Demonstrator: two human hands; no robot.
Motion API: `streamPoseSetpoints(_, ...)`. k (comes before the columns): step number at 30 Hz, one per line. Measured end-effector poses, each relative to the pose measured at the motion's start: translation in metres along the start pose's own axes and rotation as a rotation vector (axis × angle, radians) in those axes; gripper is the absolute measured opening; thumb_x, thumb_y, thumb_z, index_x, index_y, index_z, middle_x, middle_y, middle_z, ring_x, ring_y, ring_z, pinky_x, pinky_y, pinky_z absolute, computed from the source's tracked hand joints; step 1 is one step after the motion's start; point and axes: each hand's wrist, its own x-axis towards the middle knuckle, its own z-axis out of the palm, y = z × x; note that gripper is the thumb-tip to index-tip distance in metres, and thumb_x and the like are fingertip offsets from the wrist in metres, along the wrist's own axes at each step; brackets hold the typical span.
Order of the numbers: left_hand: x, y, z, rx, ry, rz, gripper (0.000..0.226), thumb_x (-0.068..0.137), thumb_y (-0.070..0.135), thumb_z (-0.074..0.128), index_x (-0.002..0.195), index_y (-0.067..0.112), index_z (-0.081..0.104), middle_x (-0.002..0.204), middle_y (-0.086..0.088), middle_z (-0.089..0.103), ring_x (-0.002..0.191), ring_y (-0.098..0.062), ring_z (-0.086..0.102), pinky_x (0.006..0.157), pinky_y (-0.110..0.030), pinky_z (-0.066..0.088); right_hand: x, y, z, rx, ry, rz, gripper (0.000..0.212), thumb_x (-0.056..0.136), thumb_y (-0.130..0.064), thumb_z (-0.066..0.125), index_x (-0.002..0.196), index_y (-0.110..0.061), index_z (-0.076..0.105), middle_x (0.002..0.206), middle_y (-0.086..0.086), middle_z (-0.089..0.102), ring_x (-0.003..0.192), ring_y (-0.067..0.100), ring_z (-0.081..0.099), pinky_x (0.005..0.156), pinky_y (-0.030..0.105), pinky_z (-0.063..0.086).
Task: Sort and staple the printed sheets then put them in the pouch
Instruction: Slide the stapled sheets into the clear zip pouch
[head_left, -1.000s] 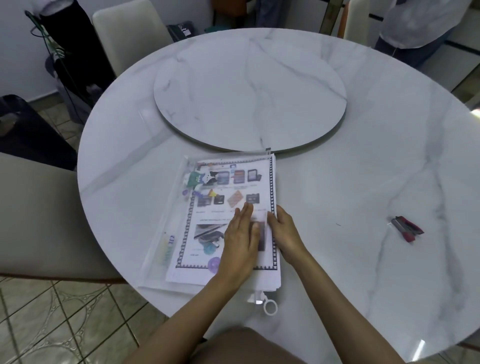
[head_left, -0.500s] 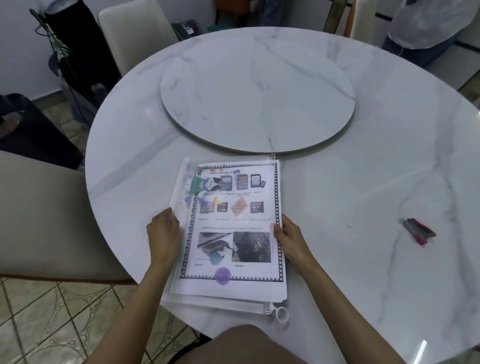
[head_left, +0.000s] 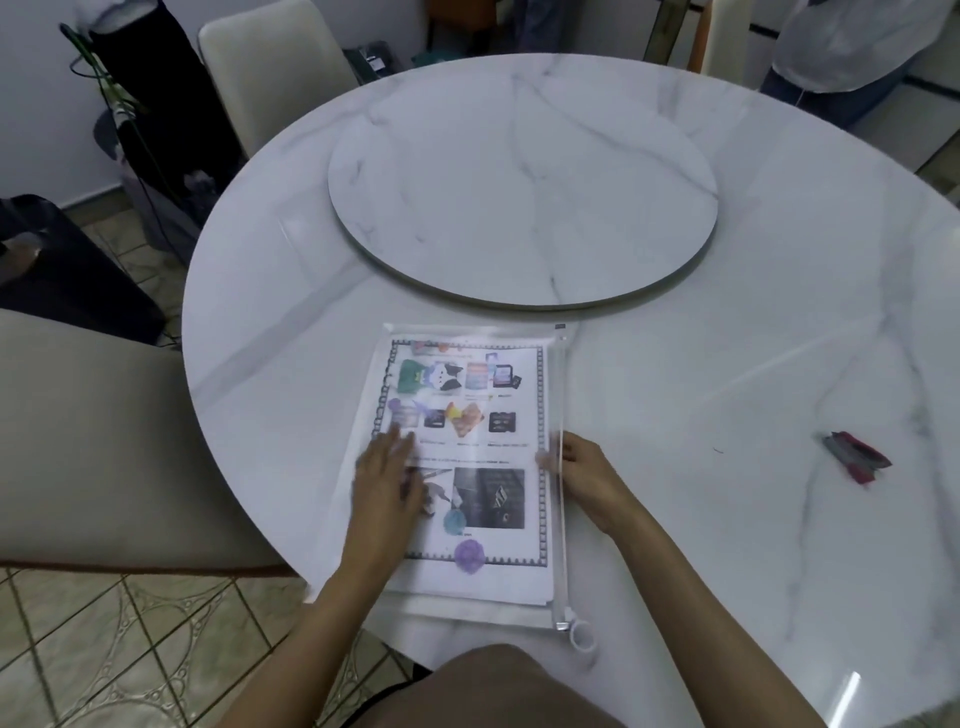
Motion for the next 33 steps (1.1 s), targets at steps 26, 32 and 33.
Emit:
streamPoseSetpoints(26, -0.045, 0.02, 0.05, 0.239, -0.229, 0.984, 0.036, 0.089, 0.036, 0.053, 0.119, 0.019, 0.06, 0.128, 0.002, 0.061, 0.122, -0.015, 0.054, 0.091, -0.029, 0.052, -0.1, 0.022, -0.041, -0.462, -0.014, 0.075, 0.009, 0.086, -0.02, 0.06, 0.09, -0.018, 0.068, 0.081, -0.001, 0.071, 0.073, 0.012, 0.067, 0.067, 0.018, 0.052)
streamPoseSetpoints(32, -0.048, 0.034, 0.046, 0.198, -0.105, 1.035, 0.03, 0.093, 0.025, 0.05, 0.115, 0.011, 0.066, 0.122, 0.0, 0.064, 0.117, -0.013, 0.057, 0.097, -0.024, 0.047, -0.106, 0.022, -0.035, -0.304, -0.03, 0.117, 0.02, 0.089, -0.018, 0.057, 0.072, -0.014, 0.066, 0.06, -0.002, 0.066, 0.054, 0.009, 0.058, 0.056, 0.02, 0.049)
streamPoseSetpoints(33, -0.049, 0.035, 0.046, 0.196, -0.095, 1.045, 0.03, 0.093, 0.024, 0.051, 0.115, 0.011, 0.066, 0.122, -0.001, 0.064, 0.117, -0.013, 0.058, 0.098, -0.024, 0.046, -0.106, 0.021, -0.035, -0.277, -0.035, 0.122, 0.021, 0.089, -0.017, 0.057, 0.07, -0.014, 0.066, 0.059, -0.002, 0.065, 0.054, 0.01, 0.057, 0.055, 0.02, 0.048)
